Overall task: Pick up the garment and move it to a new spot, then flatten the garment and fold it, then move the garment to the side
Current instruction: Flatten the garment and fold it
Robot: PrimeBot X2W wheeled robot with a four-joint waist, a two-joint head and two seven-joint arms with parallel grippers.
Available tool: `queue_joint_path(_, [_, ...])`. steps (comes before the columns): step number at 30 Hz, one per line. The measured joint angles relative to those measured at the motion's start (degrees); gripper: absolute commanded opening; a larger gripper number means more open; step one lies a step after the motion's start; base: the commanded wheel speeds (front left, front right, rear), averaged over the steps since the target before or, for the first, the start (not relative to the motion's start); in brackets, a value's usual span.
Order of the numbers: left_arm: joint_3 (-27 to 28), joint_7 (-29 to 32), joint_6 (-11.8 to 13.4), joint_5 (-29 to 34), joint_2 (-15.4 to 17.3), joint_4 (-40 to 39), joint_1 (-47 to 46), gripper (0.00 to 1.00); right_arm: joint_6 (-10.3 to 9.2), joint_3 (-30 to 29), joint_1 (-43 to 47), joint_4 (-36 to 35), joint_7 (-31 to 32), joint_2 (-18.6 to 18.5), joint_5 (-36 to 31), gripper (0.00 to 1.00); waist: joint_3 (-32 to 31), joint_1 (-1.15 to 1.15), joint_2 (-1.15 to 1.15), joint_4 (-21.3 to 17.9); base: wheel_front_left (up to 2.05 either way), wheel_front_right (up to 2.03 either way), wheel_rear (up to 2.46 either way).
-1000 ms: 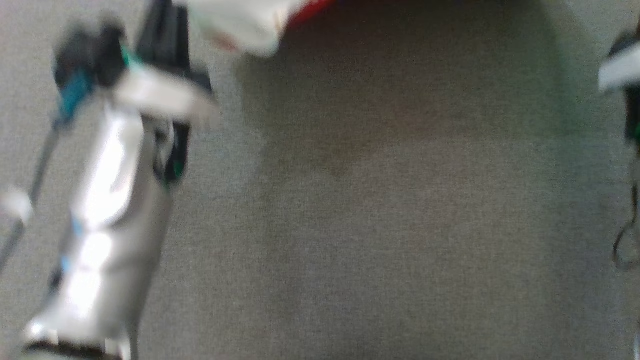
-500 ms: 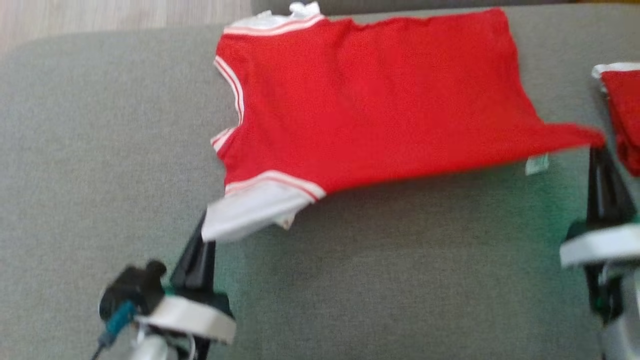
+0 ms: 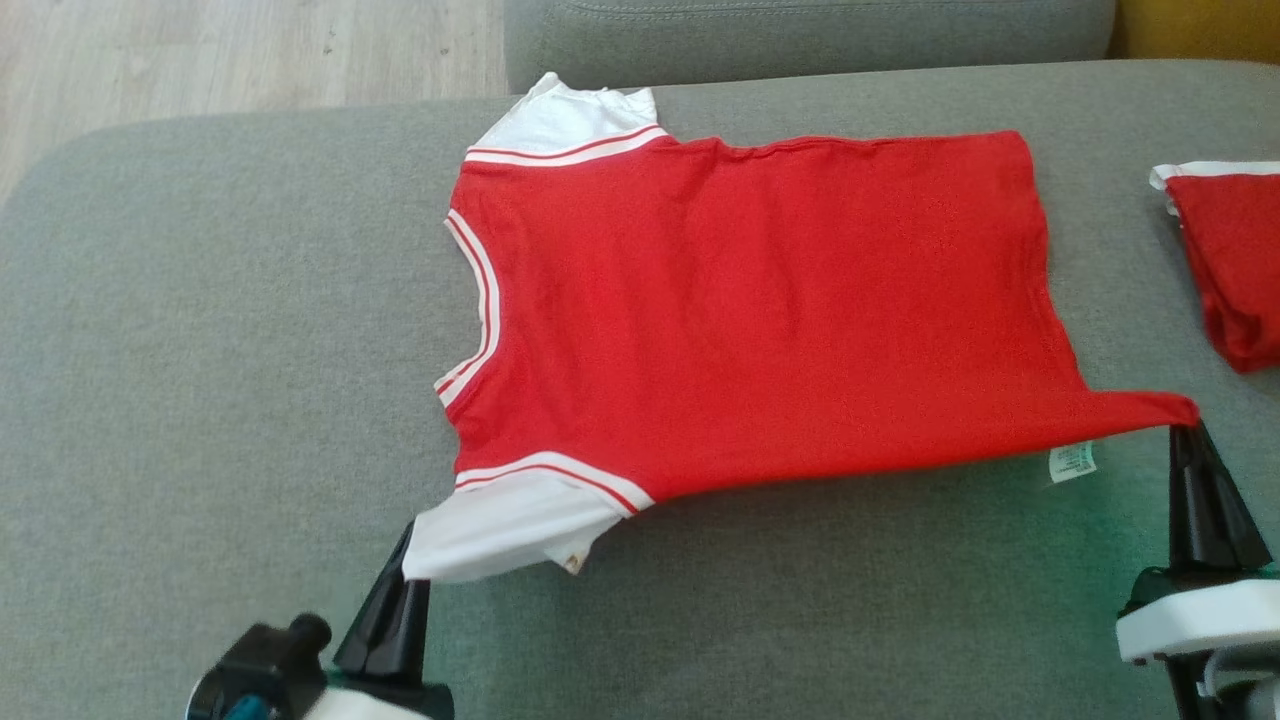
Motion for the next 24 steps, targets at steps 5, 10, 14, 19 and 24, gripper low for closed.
queue_joint_path(5, [-1.2,1.3,-0.8,0.5,0.1,0.3,-4.0,0.0,0.0,0.2,-0.8,1.0,2.2,0.0,0.1,0.0,0.7,0.0,0.0,0.5,0.0,0.0,0.0])
queue_joint_path(10, [-2.4,2.4,-2.4,1.6,-0.4,4.3,-14.0,0.0,0.0,0.2,-6.1,4.8,3.1,-1.1,0.1,0.0,3.3,0.02,0.0,0.9,0.0,0.0,0.0])
queue_joint_path(14, [-3.0,3.1,-3.6,2.5,-2.0,9.0,-22.1,0.0,0.0,0.4,-11.3,8.2,2.9,-1.9,-0.1,0.0,5.8,0.02,0.0,1.0,0.0,0.0,0.0])
queue_joint_path(19, [-3.0,3.6,-4.2,2.7,-2.9,14.0,-28.3,0.0,0.0,2.3,-15.8,12.3,2.3,-2.1,-0.3,0.0,8.1,0.03,0.0,0.5,0.0,0.0,0.0])
queue_joint_path(24, [-3.0,3.4,-4.5,4.0,-3.2,19.1,-34.2,0.0,0.0,4.1,-20.3,17.1,0.5,-2.2,-0.3,0.0,10.0,0.03,0.0,-0.4,0.0,0.0,0.0])
